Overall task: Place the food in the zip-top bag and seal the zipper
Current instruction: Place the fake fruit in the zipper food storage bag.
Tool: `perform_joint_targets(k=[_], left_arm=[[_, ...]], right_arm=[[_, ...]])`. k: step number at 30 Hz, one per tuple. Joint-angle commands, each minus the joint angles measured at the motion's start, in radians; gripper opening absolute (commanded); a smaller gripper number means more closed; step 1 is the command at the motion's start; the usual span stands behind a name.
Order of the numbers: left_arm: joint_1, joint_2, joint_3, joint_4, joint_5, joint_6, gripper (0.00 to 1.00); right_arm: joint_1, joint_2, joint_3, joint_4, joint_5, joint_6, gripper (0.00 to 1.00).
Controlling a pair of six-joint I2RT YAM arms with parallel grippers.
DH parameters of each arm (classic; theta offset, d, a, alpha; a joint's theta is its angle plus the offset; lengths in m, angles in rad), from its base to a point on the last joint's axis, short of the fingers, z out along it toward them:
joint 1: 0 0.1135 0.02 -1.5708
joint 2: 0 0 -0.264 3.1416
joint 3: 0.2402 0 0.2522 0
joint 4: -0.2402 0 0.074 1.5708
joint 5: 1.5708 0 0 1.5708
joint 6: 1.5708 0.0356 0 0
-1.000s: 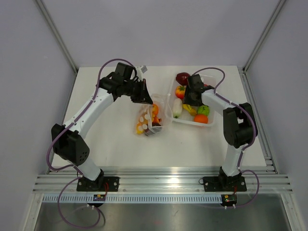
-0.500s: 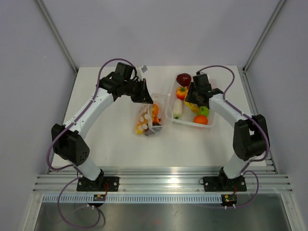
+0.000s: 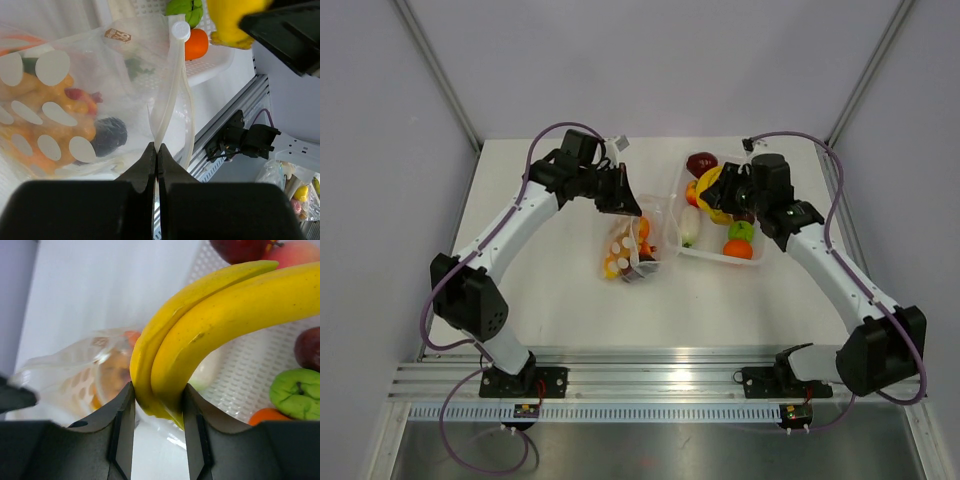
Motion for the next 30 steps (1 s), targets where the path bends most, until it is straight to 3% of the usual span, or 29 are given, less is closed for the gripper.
perform_joint_targets(k=[1,6,9,13,18,30], left_arm=[[-0.002,0.026,0.037,0.036,0.050,-0.007,0.00],[-0.002,0.031,0.047,0.033,0.075,0.022,0.00],[-0.001,0.031,0.053,0.032,0.076,0.041,0.00],[0.004,0.032,0.069,0.013,0.083,0.067,0.00],[0.004,0.038,0.088,-0.011,0.103,0.084,0.00],[0.004,0.041,0.085,-0.010,0.096,0.065,0.00]], right_arm=[[-0.002,-0.129,0.018,0.028,-0.173,-0.029,0.00],[-0.002,-0.224,0.072,-0.102,-0.340,-0.052,0.00],[-0.002,-0.240,0.094,-0.137,-0.526,-0.035,0.00],[-0.004,-0.244,0.045,-0.075,-0.876,0.002,0.00],[0.001,-0.278,-0.030,0.020,-1.086,-0.020,0.00],[-0.001,-0.315,-0.070,0.048,-1.210,-0.034,0.00]])
